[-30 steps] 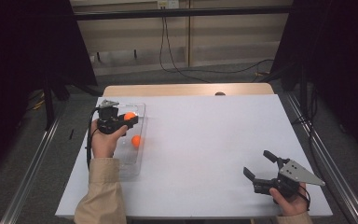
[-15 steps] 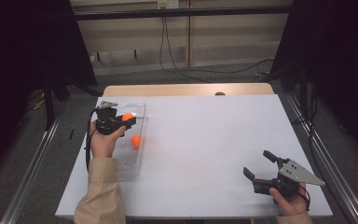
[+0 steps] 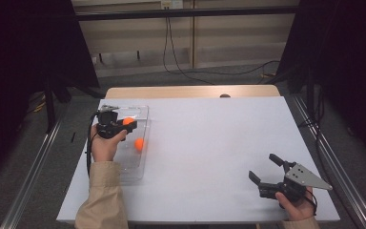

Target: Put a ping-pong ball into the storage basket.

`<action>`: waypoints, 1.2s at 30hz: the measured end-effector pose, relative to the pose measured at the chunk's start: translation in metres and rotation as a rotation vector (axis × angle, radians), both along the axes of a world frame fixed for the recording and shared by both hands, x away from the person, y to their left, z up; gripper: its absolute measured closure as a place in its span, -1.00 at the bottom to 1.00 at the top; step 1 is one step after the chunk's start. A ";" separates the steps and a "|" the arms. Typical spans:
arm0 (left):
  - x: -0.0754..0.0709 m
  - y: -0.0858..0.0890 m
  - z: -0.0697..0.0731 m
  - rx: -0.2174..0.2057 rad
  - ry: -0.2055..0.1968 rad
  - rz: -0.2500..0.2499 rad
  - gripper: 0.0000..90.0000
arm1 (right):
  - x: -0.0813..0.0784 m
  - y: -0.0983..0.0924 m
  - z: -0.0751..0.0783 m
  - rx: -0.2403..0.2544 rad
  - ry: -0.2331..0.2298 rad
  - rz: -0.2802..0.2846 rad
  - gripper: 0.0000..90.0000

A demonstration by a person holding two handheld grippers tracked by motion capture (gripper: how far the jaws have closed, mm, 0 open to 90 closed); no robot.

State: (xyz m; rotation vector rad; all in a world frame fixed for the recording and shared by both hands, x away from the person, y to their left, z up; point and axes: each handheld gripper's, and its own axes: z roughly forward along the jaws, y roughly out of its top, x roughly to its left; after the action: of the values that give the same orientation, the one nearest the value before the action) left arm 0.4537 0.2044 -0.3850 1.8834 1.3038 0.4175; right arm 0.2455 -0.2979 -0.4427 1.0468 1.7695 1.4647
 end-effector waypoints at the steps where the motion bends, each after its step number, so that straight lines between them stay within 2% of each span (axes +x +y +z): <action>1: 0.000 0.000 0.000 0.001 0.002 -0.001 0.13 | 0.000 0.000 0.000 -0.002 -0.001 0.001 -0.88; 27: 0.003 0.001 -0.010 0.023 0.038 0.033 0.13 | 0.000 0.000 0.000 0.000 -0.002 0.001 -0.88; 36: 0.003 0.003 -0.011 0.044 0.046 0.042 0.13 | 0.000 0.000 0.000 -0.001 -0.003 0.001 -0.88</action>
State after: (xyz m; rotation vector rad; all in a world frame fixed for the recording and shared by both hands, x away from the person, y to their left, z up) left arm 0.4565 0.2071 -0.3965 1.9149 1.3767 0.4299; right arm 0.2453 -0.2977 -0.4424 1.0427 1.7694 1.4646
